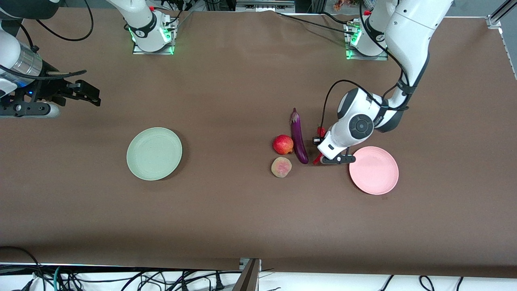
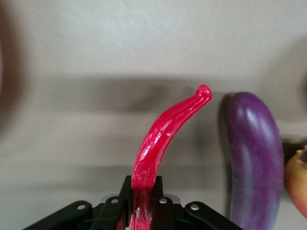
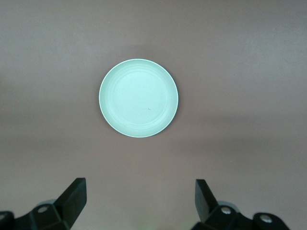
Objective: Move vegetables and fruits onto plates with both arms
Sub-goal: 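Carry the chili with the left gripper onto the pink plate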
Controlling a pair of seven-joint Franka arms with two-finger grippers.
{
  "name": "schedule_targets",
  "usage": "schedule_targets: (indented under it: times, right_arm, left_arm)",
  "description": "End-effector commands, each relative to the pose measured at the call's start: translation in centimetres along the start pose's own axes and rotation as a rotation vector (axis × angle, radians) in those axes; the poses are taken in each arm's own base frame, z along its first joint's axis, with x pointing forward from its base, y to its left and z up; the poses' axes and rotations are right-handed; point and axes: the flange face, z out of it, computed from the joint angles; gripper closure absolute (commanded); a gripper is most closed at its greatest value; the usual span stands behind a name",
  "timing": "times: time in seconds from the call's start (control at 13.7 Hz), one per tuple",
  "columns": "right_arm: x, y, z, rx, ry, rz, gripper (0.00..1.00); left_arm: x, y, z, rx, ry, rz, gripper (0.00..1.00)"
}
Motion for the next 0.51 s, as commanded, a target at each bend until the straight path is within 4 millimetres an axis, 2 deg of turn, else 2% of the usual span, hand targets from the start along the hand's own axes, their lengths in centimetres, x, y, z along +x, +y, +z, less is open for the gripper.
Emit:
schedule_targets:
  times: [0.0,0.07,0.22,0.29,0.44]
  right_arm:
    - [0.0,-0.2,-0.6,0.009,0.005,0.005,0.00]
    - [0.0,-0.2,-0.6,0.009,0.007,0.003,0.00]
    - [0.0,-0.2,-0.7,0.009,0.010,0.005,0.00]
    - [0.1,-0.3,-0.9,0.009,0.013,0.002,0.00]
    - [0.2,-0.4,-0.9,0.009,0.014,-0.001,0.00]
  left_arm:
    - [1.6,-0.8,-6.1,0.072,-0.030,-0.007,1.00]
    - [2.4,-1.5,-7.9,0.146,-0.003,0.022,1.00]
    - [3.2,-2.4,-9.2,0.306,0.050,0.095,1.00]
    - [3.5,-2.7,-9.3,0.360,0.072,0.128,1.00]
    - [5.0,-5.8,-8.7,0.436,0.067,0.209,1.00]
